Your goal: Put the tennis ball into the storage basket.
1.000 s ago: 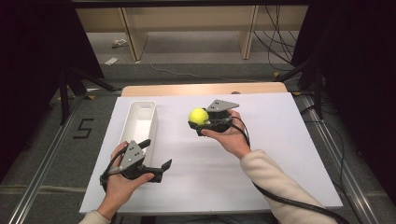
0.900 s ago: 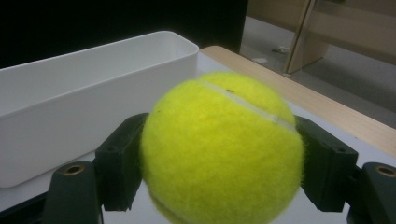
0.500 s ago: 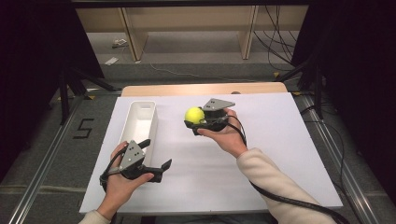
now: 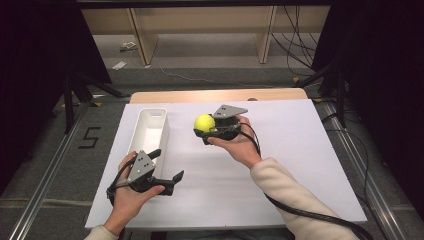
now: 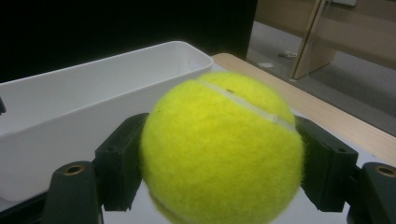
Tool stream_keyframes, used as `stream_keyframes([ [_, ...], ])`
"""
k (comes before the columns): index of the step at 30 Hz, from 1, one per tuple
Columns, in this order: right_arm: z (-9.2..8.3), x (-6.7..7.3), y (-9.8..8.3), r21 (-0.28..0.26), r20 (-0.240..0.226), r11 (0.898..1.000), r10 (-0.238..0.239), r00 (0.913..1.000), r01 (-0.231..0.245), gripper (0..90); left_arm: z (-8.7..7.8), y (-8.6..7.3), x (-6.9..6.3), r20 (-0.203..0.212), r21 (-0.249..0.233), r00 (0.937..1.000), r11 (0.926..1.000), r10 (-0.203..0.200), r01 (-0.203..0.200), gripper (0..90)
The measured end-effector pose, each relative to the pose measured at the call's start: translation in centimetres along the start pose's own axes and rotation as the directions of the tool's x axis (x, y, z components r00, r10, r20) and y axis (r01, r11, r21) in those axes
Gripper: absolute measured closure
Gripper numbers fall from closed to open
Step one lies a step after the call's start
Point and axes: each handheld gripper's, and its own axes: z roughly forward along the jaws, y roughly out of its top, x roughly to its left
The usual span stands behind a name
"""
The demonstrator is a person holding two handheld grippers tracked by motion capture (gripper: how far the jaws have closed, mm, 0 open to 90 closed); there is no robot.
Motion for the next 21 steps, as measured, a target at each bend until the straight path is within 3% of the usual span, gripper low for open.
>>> stream_keyframes([
  [21,0.77,0.68,0.53,0.001,-0.017,1.0,-0.009,0.9998,0.01,26.8,-0.01,-0.02,-0.03,0.003,0.001,1.0,1.0,-0.001,0.001,0.5],
])
